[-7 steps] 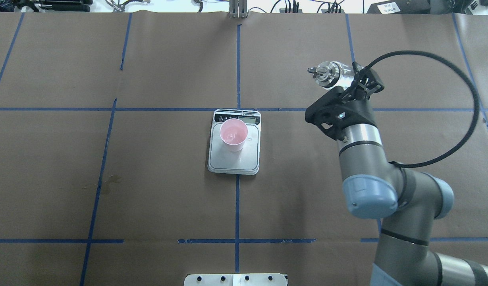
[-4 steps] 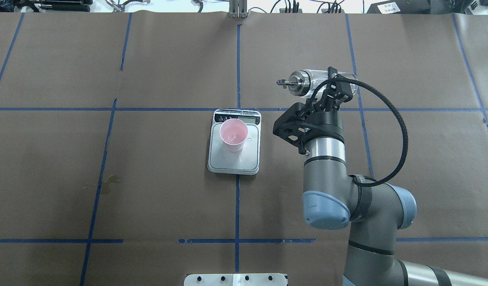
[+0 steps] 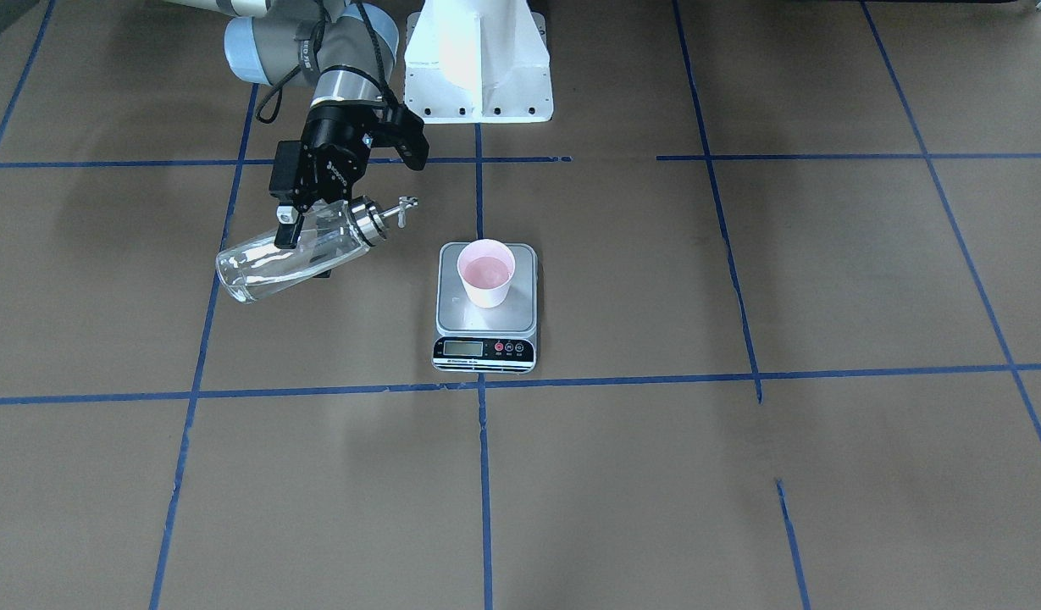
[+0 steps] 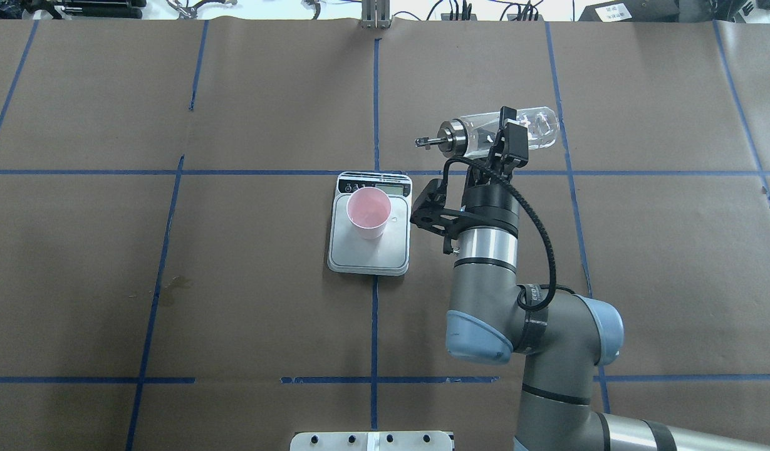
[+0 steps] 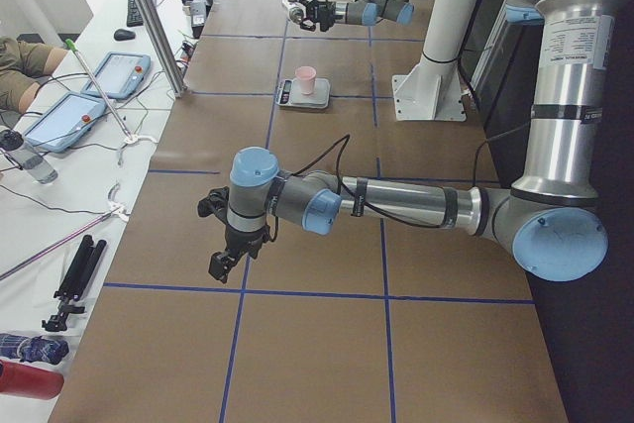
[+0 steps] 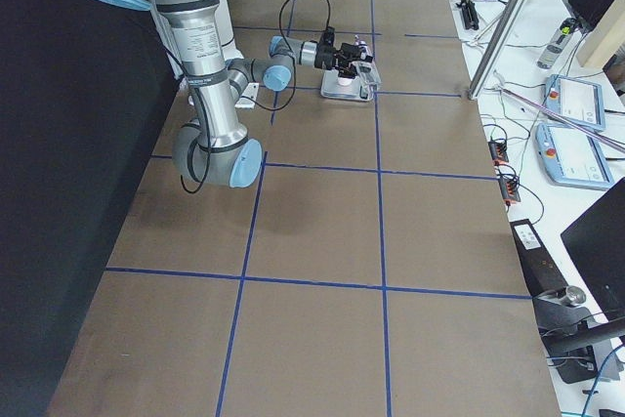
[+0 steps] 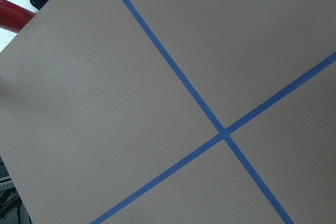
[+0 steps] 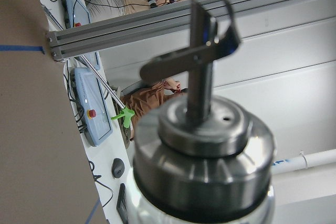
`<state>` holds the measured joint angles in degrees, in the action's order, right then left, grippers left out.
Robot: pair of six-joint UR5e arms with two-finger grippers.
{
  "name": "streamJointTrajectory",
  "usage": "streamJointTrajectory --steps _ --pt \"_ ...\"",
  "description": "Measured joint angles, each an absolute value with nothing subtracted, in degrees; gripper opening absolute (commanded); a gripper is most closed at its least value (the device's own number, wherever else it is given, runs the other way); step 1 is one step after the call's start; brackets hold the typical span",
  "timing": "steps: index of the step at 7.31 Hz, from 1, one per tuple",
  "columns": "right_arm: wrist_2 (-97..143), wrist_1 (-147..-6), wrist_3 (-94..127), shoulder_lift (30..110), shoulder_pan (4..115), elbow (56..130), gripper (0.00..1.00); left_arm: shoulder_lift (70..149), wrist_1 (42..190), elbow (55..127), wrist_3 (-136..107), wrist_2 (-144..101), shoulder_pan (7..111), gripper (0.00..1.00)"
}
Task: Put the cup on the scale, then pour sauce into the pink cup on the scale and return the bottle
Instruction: 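Tilt the bottle spout down over the pink cup with the right gripper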
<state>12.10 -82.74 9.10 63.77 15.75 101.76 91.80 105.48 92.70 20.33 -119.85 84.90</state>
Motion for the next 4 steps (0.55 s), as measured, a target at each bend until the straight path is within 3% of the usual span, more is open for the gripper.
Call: streamJointTrajectory --steps 4 --pt "8.0 -83.2 8.4 59.9 14.9 93.4 0.0 92.4 105.3 91.2 20.3 -119.9 84.9 1.0"
